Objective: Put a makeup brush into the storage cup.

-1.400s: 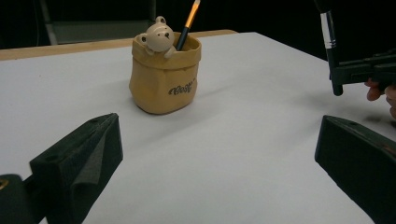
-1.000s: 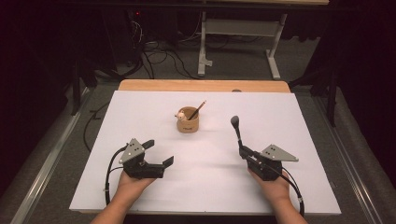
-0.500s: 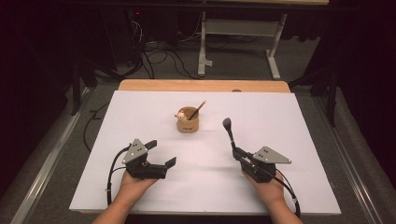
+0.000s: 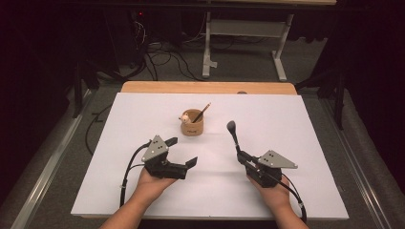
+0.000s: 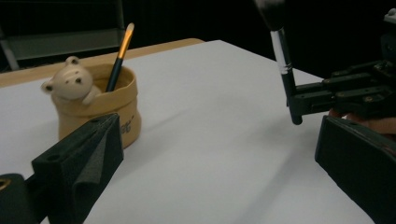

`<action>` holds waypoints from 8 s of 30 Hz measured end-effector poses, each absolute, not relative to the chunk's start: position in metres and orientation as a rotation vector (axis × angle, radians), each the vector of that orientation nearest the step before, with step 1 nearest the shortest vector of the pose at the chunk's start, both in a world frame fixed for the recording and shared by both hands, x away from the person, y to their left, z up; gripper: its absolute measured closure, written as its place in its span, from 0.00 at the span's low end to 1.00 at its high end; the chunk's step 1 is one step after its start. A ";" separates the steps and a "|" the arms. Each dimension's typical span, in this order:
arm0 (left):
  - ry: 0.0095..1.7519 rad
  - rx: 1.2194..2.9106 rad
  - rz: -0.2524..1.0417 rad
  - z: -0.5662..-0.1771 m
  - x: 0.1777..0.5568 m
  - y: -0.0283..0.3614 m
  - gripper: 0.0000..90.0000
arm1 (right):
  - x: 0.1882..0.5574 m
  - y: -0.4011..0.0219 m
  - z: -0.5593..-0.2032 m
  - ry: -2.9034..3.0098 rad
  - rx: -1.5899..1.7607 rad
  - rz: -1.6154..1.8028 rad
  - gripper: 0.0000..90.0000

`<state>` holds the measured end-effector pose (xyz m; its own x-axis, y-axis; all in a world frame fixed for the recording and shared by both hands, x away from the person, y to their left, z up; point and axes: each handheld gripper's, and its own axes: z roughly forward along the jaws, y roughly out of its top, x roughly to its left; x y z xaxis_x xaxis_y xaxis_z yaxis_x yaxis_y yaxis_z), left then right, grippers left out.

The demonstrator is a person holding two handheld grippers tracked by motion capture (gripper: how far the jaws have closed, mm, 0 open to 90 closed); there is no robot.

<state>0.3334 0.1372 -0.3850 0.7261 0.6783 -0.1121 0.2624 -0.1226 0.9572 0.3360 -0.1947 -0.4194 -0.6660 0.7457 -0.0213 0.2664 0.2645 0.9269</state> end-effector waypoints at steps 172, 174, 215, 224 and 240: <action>0.687 1.530 0.117 -0.392 0.330 0.135 0.79 | 0.308 -0.115 -0.419 2.171 0.577 1.487 0.90; 0.683 1.532 0.115 -0.392 0.330 0.135 0.81 | 0.308 -0.114 -0.419 2.168 0.571 1.491 0.91; 0.669 1.516 0.120 -0.390 0.329 0.138 0.86 | 0.309 -0.114 -0.419 2.171 0.607 1.505 0.85; 0.676 1.514 0.140 -0.389 0.329 0.139 0.86 | 0.310 -0.115 -0.418 2.178 0.600 1.514 0.81; 0.690 1.544 0.188 -0.387 0.330 0.143 0.86 | 0.312 -0.119 -0.415 2.151 0.638 1.514 0.74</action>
